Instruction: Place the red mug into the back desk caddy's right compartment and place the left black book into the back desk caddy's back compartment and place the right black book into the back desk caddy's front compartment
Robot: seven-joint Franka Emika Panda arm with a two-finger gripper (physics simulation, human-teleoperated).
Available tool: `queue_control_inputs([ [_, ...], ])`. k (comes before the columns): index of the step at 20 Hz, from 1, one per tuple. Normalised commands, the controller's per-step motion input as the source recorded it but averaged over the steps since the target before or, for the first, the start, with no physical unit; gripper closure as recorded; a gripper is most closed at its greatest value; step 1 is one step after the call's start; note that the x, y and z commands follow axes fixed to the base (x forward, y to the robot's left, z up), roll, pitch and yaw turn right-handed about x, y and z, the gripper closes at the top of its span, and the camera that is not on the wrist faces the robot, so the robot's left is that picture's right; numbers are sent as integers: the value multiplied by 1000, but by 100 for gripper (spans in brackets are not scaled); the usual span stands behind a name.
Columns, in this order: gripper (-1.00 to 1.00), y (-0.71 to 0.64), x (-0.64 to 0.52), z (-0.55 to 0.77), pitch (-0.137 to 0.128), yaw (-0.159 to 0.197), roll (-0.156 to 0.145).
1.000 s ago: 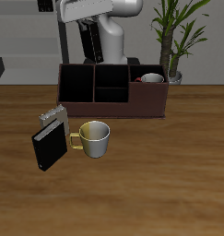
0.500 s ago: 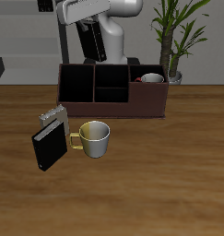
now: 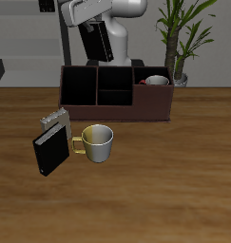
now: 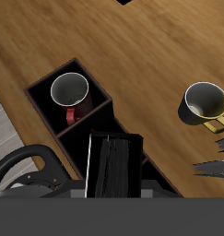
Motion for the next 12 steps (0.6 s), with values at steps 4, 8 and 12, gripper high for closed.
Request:
queue_control_inputs([
  [4,100,179,-48,54,-15,169,29],
  [8,100,136,-21,49,10,101,31],
  [12,100,144,4,-118,41,113,30],
])
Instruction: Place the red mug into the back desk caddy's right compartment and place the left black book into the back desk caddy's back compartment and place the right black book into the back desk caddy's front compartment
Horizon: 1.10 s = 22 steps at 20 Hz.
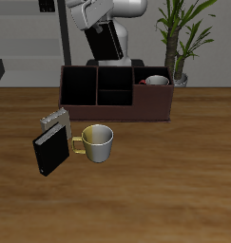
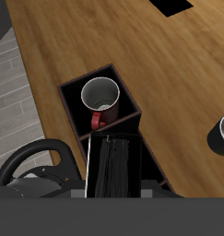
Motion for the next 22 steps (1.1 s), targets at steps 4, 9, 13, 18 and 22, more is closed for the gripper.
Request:
queue_control_inputs([
  [4,100,98,-41,-217,46,127,18],
  [9,100,-15,25,-24,15,121,-9],
  [13,100,-117,94,127,2,111,-25],
  [18,100,-143,104,99,-41,232,-9],
  [22,100,-109,98,86,-37,85,-31],
])
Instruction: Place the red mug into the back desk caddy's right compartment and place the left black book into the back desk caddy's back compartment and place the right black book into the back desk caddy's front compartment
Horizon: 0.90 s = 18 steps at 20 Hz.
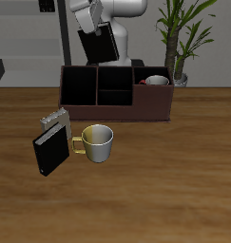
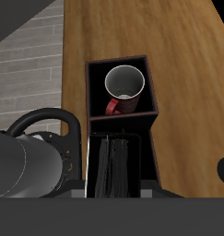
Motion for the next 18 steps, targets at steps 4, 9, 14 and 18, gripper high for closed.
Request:
queue_control_inputs([
  [4,100,-76,105,68,-16,75,-28],
  [9,100,19,60,129,-35,49,-16],
  [14,100,24,14,25,-2,-3,9],
  [18,100,93,102,59,-16,-27,-2],
])
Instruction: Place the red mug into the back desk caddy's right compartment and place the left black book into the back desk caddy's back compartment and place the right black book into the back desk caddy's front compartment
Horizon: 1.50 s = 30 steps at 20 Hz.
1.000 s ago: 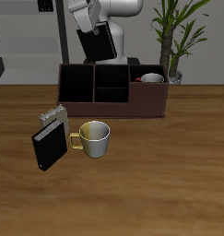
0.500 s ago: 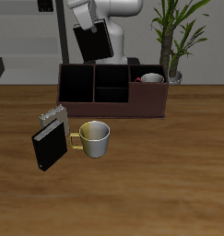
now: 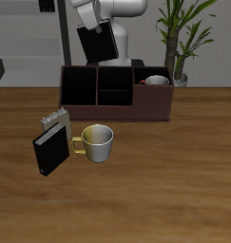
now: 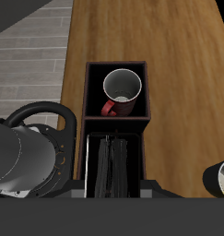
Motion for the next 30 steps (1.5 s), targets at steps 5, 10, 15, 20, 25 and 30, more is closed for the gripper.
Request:
queue_control_inputs([
  [5,100,89,38,17,-15,6,15],
  [10,100,134,-42,-155,32,7,34],
  [15,100,51,-74,-35,16,-22,16],
  [20,100,-8,4,-81,17,-6,-6],
  [25,100,35,-46,-212,42,-13,7],
  [30,100,20,-22,-155,30,-1,15],
])
